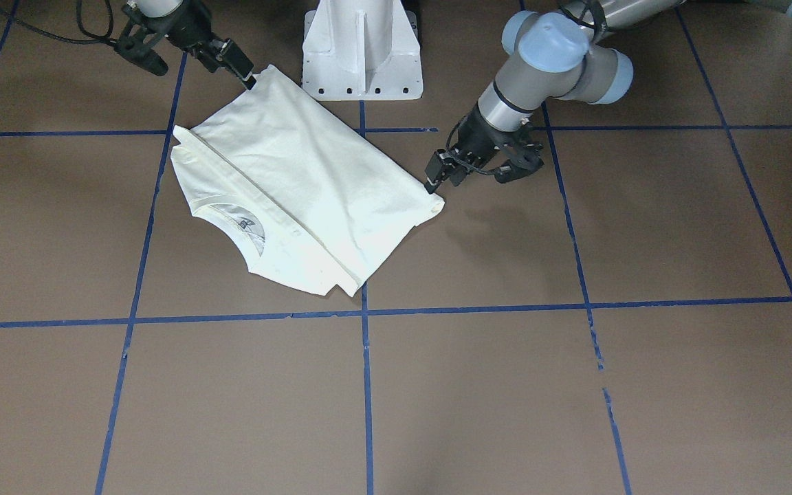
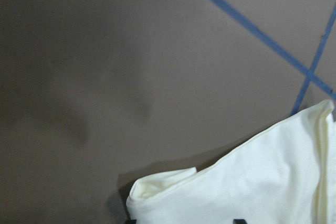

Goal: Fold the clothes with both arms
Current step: 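Grasp the edges with both grippers and fold the shirt lengthwise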

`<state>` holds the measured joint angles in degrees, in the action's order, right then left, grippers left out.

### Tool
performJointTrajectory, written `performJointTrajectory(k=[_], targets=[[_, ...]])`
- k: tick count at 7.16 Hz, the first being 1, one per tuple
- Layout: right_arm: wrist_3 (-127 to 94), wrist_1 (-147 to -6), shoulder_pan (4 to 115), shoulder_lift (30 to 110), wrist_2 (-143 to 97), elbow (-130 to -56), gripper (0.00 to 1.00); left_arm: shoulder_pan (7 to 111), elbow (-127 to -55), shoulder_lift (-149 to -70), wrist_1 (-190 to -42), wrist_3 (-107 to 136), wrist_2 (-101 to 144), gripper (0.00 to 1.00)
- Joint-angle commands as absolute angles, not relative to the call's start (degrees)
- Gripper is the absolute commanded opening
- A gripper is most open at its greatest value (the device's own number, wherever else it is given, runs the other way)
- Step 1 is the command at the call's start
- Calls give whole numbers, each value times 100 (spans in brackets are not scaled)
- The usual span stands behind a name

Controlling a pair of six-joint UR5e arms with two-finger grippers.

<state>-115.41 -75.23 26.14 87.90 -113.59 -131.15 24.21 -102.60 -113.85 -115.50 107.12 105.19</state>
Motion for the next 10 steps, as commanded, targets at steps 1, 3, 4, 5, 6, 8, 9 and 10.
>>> performJointTrajectory(k=[1, 3, 4, 5, 6, 8, 9, 10], targets=[[-11531, -7523, 2707, 8736, -11154, -12974, 100, 2241, -10073, -11487, -11338, 10696, 10327, 63], [-11514, -7523, 2576, 8728, -10874, -12780, 100, 2241, -10029, -11487, -11320, 10688, 10091, 56], [-11514, -7523, 2532, 8728, -10794, -12788, 100, 2233, -10011, -11487, -11312, 10679, 9933, 54], [-11514, -7523, 2470, 8728, -10784, -12771, 100, 2241, -9985, -11487, -11312, 10670, 9879, 44], [-11514, -7523, 2452, 8736, -10706, -12744, 100, 2233, -9932, -11505, -11312, 10670, 9879, 36], [-11514, -7532, 2338, 8745, -10495, -12744, 100, 2285, -9923, -11505, -11250, 10670, 9792, 0], [-11522, -7524, 2347, 8728, -10494, -12753, 100, 2477, -9992, -11496, -11250, 10487, 9687, 0], [-11522, -7523, 2338, 8719, -10503, -12753, 100, 2722, -9993, -11496, -11250, 9824, 9677, 0]])
